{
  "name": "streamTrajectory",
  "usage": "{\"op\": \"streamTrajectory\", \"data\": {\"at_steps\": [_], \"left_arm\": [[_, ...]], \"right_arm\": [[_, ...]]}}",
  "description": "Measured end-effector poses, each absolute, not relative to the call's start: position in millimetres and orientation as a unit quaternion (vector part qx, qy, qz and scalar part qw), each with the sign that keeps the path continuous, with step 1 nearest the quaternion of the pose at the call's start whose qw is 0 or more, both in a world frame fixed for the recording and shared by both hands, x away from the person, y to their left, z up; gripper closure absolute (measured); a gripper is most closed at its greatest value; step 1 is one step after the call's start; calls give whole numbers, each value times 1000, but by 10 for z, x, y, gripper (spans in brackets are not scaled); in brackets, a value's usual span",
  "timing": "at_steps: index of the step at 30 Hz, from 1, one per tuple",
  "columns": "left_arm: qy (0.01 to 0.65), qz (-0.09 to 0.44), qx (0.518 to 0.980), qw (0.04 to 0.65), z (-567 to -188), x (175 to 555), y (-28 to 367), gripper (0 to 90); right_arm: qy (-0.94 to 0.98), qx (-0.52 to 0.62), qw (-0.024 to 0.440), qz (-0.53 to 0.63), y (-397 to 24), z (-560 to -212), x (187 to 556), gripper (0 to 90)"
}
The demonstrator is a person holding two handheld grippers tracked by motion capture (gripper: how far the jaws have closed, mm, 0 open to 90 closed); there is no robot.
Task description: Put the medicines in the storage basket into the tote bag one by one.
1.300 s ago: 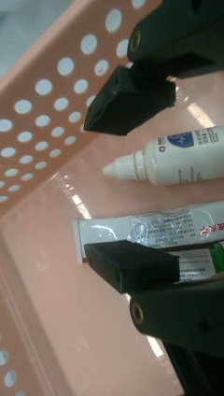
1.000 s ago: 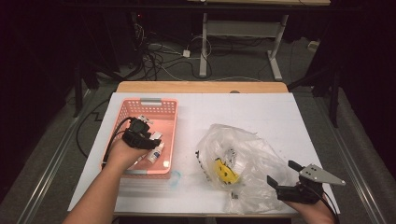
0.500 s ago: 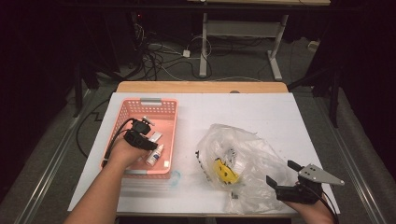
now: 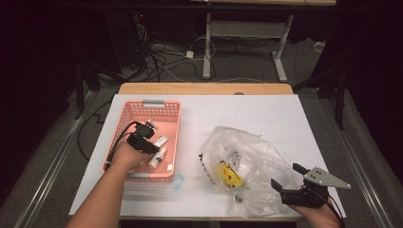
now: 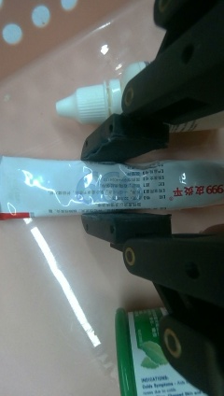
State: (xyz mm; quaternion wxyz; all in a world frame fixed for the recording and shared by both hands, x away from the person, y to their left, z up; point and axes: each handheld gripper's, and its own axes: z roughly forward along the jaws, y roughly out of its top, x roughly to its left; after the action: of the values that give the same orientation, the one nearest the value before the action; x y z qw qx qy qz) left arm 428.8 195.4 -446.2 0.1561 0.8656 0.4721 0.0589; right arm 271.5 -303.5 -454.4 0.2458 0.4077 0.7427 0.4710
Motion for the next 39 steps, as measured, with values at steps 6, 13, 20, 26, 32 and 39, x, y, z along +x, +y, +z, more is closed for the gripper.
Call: {"op": "streamTrajectory", "data": {"at_steps": [6,13,20,26,32,39], "left_arm": [[467,65,868,156,-4450,4281,1945,629],[466,84,862,182,-4361,4248,1967,630],[458,110,854,222,-4239,4177,1984,629],[452,120,846,258,-4141,4101,2011,629],[437,128,843,286,-4059,4004,1975,630],[422,132,842,310,-3982,3906,1892,630]], "right_arm": [[741,410,245,472,-3034,-4542,2716,19],[739,414,244,473,-3046,-4538,2711,19],[739,412,244,473,-3038,-4540,2716,19],[739,413,245,473,-3036,-4536,2715,19],[739,413,246,473,-3033,-4534,2713,19],[740,412,246,472,-3028,-4541,2719,19]]}}
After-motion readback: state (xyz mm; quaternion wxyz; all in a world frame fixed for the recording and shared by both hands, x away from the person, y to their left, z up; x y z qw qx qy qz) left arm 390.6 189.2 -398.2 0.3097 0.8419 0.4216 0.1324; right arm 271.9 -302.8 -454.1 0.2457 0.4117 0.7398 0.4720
